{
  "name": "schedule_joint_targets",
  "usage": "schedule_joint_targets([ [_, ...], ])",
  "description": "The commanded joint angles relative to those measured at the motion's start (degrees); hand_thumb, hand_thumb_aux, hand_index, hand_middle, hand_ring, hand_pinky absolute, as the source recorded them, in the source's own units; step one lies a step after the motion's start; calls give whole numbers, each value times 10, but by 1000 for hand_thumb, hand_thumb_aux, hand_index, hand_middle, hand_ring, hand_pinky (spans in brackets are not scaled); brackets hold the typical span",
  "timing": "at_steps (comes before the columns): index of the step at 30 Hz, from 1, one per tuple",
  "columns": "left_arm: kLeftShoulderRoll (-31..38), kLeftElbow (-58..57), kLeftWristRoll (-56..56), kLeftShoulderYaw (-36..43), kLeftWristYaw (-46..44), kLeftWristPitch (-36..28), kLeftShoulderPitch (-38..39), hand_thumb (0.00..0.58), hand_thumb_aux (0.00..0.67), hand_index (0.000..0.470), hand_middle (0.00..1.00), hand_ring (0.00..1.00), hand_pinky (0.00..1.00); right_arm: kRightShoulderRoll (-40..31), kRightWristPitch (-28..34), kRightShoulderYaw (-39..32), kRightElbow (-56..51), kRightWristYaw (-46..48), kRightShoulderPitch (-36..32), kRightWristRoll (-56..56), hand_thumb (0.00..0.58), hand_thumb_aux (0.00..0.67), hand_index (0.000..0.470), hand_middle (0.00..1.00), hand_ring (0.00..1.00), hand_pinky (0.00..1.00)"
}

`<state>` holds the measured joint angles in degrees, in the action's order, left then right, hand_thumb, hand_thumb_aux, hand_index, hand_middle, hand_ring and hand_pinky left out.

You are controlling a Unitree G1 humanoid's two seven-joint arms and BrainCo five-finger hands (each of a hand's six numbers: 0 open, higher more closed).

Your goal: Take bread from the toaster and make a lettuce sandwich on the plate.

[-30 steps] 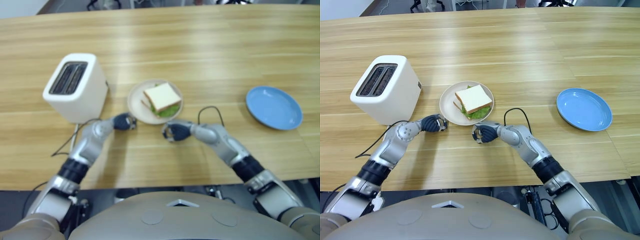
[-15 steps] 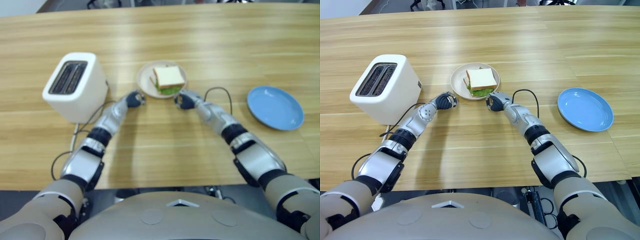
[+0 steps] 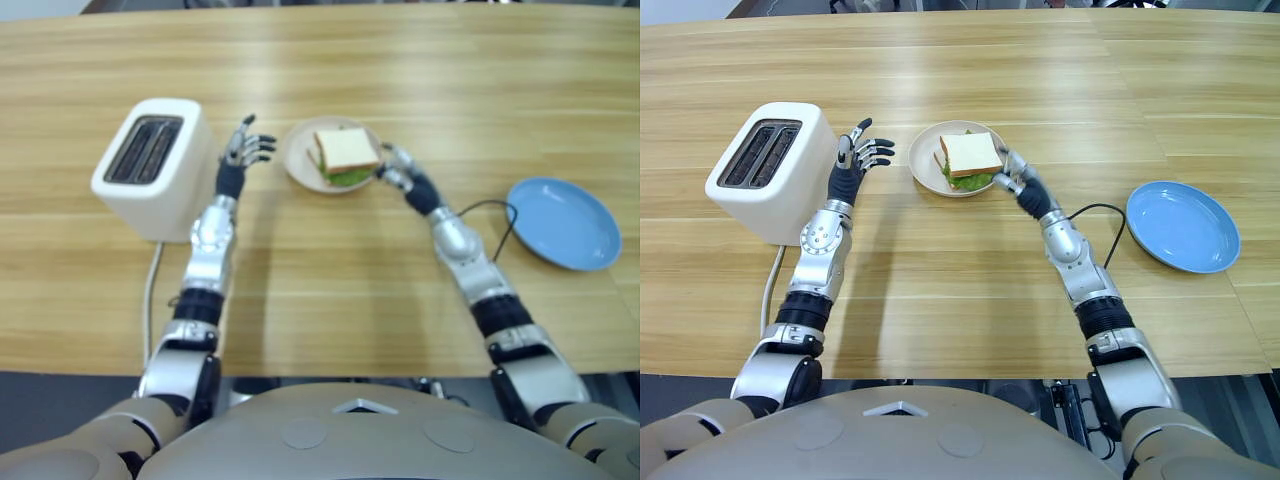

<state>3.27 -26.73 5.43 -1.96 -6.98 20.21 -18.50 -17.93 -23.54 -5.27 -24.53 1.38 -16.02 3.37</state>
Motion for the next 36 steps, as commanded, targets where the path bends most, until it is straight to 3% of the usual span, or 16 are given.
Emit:
schedule_joint_targets([
  [1,-25,-52,42,-35,-6,25,1,0,0,0,0,0,0,44,17,59,-13,19,19,-87,0,0,0,0,0,0],
  [11,-40,-153,37,-50,-8,86,-22,0,0,0,0,0,0,87,-26,104,-102,33,16,-99,0,0,0,0,0,0],
  [26,-34,-183,30,-56,-4,116,-30,0,0,0,0,0,0,88,-59,122,-138,18,4,-87,0,0,0,0,0,0],
  [36,-29,-257,21,-63,1,150,-55,0,0,0,0,0,0,91,-122,111,-271,5,-40,-39,0,0,0,0,0,0],
])
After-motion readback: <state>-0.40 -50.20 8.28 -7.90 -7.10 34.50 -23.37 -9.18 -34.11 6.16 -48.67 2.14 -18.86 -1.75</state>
